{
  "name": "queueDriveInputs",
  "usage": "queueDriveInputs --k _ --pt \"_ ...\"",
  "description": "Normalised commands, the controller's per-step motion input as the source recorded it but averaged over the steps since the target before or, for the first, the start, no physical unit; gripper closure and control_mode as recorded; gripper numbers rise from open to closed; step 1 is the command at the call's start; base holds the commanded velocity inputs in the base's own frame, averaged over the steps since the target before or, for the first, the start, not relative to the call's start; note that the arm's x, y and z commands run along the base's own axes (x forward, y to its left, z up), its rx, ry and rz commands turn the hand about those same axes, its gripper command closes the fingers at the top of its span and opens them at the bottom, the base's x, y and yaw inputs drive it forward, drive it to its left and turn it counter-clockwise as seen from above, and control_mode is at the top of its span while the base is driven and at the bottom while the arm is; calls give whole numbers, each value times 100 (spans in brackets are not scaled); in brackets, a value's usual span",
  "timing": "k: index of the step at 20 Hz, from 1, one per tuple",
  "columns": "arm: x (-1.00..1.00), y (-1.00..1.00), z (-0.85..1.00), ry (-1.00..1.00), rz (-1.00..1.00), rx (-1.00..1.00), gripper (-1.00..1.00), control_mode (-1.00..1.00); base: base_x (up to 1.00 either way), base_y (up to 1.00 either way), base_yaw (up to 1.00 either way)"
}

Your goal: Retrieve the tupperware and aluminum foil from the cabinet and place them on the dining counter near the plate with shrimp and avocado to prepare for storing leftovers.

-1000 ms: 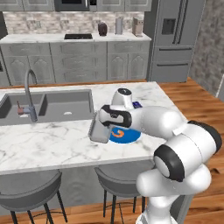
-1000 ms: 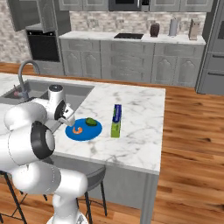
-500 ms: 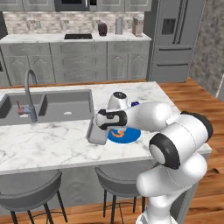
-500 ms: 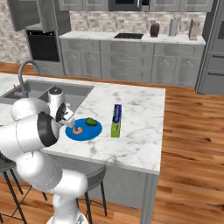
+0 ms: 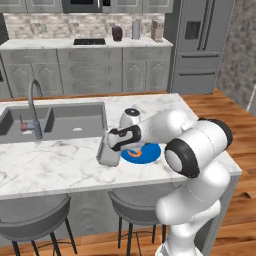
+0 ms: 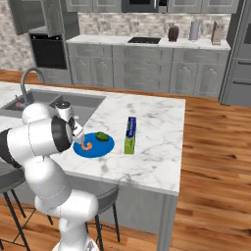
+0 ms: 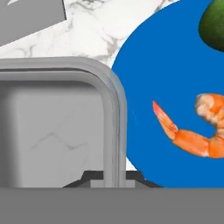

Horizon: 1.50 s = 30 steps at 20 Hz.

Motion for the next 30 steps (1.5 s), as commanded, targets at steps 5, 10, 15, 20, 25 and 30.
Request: queueDriveInputs --k 5,10,15,20,25,30 --pt "23 11 -21 0 0 -2 100 -100 0 0 0" --pt "26 13 -19 0 0 -3 100 -100 0 0 0" --pt "30 9 -15 0 0 -1 100 -100 0 0 0" --pt "31 3 -13 0 0 0 100 -100 0 0 0" --pt "27 0 -16 0 0 0 -100 -100 0 0 0" --pt "8 0 -11 0 0 0 -100 -100 0 0 0"
